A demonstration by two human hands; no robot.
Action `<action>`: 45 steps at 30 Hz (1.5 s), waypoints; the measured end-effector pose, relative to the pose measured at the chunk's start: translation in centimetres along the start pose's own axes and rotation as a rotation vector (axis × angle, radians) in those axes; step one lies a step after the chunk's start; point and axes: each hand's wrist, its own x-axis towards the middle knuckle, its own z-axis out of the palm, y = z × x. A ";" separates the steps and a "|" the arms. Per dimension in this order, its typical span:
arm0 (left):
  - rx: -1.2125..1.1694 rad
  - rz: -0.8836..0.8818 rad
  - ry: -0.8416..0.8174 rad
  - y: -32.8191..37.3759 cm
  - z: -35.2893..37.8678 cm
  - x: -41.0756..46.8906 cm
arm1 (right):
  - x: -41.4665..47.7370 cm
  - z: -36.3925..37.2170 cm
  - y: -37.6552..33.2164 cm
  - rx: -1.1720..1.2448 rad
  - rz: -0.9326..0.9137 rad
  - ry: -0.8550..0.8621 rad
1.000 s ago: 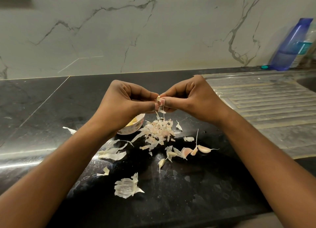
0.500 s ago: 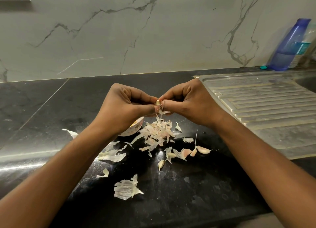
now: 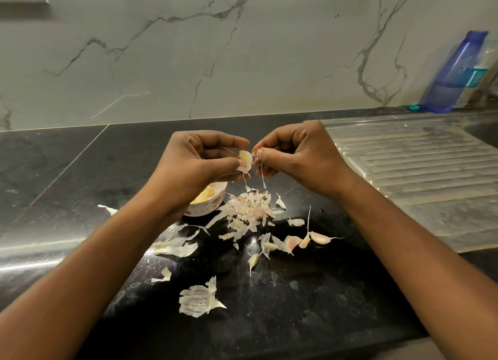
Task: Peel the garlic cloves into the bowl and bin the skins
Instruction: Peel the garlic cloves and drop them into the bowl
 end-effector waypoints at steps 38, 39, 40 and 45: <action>0.336 0.323 0.177 -1.1 0.6 0.0 | -0.1 0.4 0.5 -0.015 0.029 -0.070; 0.339 0.324 0.175 -1.1 0.7 0.0 | -0.2 0.4 0.5 -0.011 0.027 -0.074; 0.340 0.323 0.174 -1.1 0.6 0.0 | -0.2 0.4 0.5 -0.007 0.025 -0.078; 0.343 0.320 0.171 -1.2 0.7 0.0 | -0.1 0.5 0.5 -0.012 0.012 -0.081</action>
